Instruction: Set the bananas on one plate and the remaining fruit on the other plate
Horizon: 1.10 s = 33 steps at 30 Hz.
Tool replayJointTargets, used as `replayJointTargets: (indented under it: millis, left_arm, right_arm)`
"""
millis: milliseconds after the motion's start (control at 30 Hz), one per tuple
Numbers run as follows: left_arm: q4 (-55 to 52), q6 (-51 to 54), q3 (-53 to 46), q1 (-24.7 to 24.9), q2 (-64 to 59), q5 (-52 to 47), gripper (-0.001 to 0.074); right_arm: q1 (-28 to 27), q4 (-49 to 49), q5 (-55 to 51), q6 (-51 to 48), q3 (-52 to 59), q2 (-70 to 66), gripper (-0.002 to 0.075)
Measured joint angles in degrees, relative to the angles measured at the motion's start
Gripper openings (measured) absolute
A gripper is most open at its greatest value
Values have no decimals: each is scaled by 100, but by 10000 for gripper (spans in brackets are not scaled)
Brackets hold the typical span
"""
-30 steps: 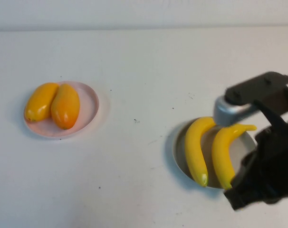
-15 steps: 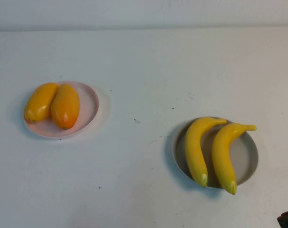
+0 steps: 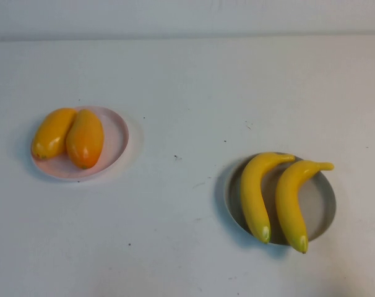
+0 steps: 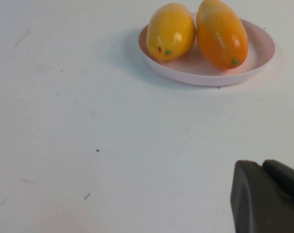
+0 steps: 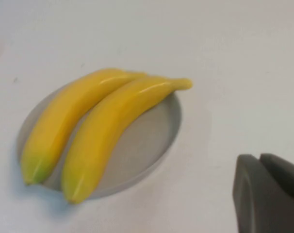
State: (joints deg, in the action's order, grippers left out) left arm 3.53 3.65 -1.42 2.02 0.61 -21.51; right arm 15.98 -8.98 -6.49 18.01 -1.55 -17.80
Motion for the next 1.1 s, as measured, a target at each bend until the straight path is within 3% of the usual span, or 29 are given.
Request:
replayJointTargets:
  millis: [167,367,667,867,1100]
  left_arm:
    - [0,0,0,0,0,0,-5]
    - [0,0,0,0,11,0,-5]
    - [0,0,0,0,11,0,-5]
    - [0,0,0,0,11,0,-5]
    - [0,0,0,0,11,0,-5]
  right_arm:
    - [-611,-44,175,0,291,1191,-15]
    - [-648,-67,-459,-9,294,1816,-15]
    - [-648,-142,-536,-37,294,1826,-15]
    - [-648,678,-910,-1396,294,1826,-15]
    - [-648,1073,-1358,-1762,304,1826,-16]
